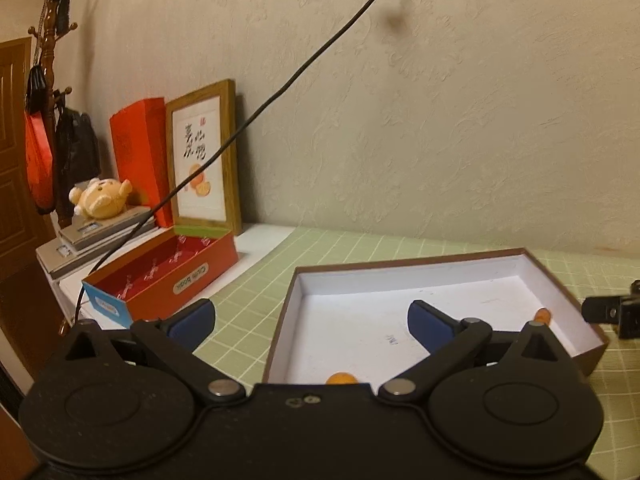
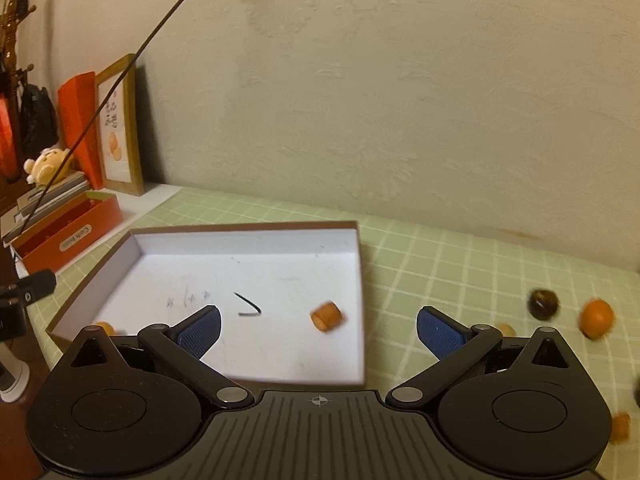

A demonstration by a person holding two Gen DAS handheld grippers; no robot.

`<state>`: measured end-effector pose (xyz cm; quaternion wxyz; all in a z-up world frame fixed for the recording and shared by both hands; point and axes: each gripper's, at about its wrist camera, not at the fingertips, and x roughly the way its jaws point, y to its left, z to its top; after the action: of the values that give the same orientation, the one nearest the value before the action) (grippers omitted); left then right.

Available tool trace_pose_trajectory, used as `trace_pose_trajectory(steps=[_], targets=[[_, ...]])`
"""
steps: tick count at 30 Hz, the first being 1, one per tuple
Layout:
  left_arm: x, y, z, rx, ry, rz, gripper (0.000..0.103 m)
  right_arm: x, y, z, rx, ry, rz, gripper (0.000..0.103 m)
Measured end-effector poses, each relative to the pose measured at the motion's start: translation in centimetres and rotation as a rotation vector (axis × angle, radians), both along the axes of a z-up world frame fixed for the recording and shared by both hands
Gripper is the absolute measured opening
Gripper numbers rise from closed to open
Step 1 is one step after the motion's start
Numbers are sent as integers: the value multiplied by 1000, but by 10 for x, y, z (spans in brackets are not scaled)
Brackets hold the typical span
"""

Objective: Organize fruits
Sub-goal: 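Open both tools to drop the orange and dried fruit into the box, then move both tools back toward the remaining fruits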

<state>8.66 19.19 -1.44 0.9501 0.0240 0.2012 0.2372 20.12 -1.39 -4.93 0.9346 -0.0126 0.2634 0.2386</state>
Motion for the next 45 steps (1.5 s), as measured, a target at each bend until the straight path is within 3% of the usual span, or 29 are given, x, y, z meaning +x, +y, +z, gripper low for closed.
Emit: trace_pose_trajectory(steps=[4, 17, 24, 30, 45], targets=[[-7, -13, 4, 42, -13, 6, 97, -16, -8, 4, -9, -26, -29, 103], [-1, -37, -3, -64, 14, -115, 97, -24, -38, -7, -51, -11, -70, 103], [14, -72, -12, -74, 14, -219, 96, -21, -77, -7, -29, -26, -132, 103], [27, -107, -23, -78, 38, -318, 84, -14, -118, -13, -26, -7, -245, 103], [59, -200, -41, -79, 56, -492, 86, -8, -217, -26, -41, 0, -415, 103]])
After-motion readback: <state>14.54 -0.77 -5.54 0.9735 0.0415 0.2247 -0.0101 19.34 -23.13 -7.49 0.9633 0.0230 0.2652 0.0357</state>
